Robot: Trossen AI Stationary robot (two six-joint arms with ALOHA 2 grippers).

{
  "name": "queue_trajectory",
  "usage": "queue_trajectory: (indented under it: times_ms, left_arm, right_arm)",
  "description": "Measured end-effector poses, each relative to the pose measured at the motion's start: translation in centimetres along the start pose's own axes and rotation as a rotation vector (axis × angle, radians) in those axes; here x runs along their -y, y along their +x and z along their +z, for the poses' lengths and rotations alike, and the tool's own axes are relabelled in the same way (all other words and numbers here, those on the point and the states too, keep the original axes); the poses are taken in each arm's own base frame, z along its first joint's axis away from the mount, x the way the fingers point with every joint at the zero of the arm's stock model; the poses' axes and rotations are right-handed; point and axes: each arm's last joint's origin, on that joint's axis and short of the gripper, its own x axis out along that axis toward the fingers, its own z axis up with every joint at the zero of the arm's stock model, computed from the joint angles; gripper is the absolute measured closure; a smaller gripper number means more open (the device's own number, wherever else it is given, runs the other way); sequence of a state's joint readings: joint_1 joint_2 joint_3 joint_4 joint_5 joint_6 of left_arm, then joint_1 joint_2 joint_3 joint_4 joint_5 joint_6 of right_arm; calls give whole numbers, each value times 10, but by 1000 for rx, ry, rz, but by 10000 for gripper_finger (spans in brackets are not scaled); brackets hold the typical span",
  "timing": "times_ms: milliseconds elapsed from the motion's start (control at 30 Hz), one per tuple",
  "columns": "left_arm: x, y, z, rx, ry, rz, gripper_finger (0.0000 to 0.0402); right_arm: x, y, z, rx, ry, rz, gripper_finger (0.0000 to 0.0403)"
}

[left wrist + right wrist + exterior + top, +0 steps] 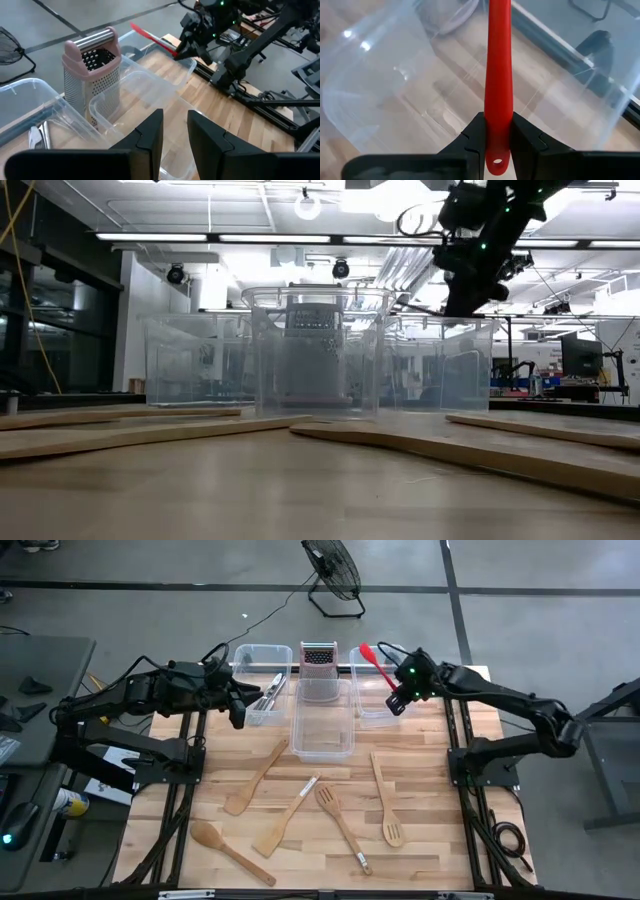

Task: Pick & Place Kitchen Items
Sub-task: Put the red spatula into the right transparent bin

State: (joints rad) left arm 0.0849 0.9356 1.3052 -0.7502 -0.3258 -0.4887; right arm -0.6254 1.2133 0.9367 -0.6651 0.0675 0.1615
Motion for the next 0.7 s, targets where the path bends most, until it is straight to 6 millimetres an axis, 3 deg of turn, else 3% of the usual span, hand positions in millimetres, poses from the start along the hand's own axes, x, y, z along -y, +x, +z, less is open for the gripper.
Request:
queue_trajectory:
  times_ms: [367,700]
  left_arm:
    - [-1,0,0,16,-32,29,313]
    - [-2,0,1,27,-39,54,313]
  right_arm:
    - [9,31,-1,-113,12,-99,342]
    - [13,36,-1,-131,3,-79,313]
